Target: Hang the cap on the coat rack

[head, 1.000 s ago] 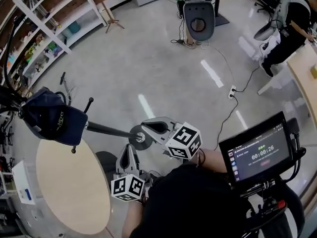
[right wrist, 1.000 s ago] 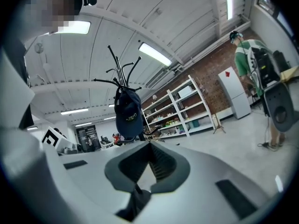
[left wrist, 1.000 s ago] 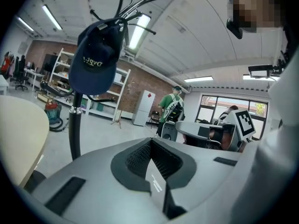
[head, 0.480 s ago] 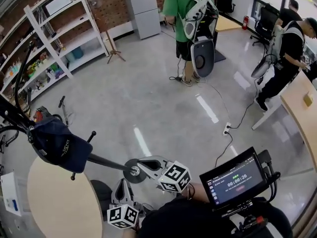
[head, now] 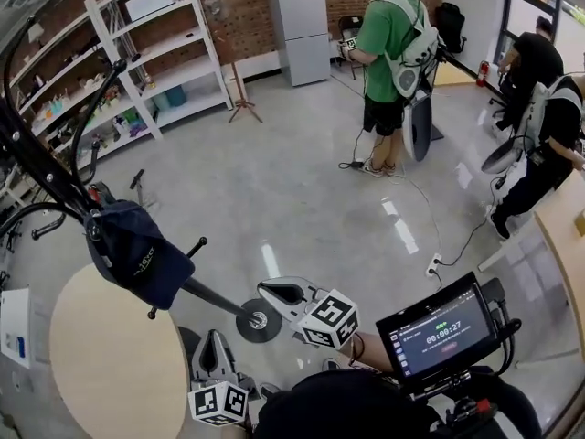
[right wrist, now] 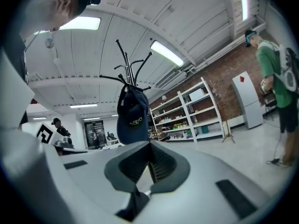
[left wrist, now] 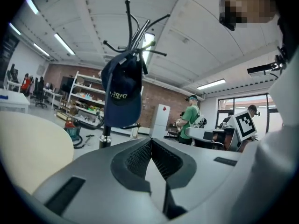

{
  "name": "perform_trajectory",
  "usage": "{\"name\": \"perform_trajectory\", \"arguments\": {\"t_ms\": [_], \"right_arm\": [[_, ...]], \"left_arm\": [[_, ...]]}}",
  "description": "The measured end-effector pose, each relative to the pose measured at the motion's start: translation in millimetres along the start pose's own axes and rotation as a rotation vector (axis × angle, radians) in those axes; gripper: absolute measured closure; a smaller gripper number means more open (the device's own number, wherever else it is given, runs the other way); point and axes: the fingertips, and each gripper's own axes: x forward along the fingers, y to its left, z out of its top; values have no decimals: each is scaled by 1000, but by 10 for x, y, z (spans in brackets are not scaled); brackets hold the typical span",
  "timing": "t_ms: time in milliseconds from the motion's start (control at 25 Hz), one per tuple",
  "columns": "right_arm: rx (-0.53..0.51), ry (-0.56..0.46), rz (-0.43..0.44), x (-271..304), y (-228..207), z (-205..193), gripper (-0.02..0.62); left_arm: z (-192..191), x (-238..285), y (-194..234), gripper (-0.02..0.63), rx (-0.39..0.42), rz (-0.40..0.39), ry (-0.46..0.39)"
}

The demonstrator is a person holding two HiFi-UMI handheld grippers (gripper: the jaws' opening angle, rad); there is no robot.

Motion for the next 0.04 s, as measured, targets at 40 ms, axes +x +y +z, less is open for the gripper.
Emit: {"name": "perform_trajectory", "arguments": {"t_ms": [40], "right_arm": [[-15,-4,-20,-28,-74,49,592]], "left_arm": [[50,59,-17,600,7,-14,-19]]}}
